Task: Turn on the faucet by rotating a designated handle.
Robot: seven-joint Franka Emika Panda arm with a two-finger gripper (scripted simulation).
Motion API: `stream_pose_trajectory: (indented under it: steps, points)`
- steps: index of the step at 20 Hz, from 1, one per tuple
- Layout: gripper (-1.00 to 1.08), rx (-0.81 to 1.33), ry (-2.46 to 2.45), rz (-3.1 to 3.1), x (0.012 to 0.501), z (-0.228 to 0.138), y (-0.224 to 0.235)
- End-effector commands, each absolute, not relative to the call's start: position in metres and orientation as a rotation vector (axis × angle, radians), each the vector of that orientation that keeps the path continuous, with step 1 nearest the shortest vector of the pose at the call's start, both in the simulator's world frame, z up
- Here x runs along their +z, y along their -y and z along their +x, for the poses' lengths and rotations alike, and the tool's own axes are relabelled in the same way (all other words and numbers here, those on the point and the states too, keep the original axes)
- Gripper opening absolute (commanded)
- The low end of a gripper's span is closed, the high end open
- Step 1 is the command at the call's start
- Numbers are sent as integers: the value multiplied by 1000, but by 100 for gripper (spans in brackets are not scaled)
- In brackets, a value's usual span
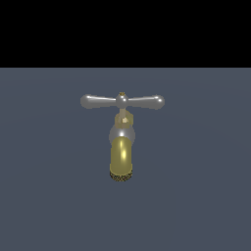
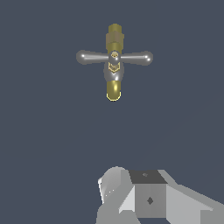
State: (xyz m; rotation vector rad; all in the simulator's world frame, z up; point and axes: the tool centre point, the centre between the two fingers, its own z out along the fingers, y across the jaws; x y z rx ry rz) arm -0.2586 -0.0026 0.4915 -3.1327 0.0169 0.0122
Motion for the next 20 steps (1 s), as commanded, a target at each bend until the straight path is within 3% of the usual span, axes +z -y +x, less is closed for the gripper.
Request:
stream_pose_trajectory:
  steps: [1,20]
  points:
    - [-100,12,-17,-3133,492,-259,3]
    - [-100,12,327,-3117,450,-250,28]
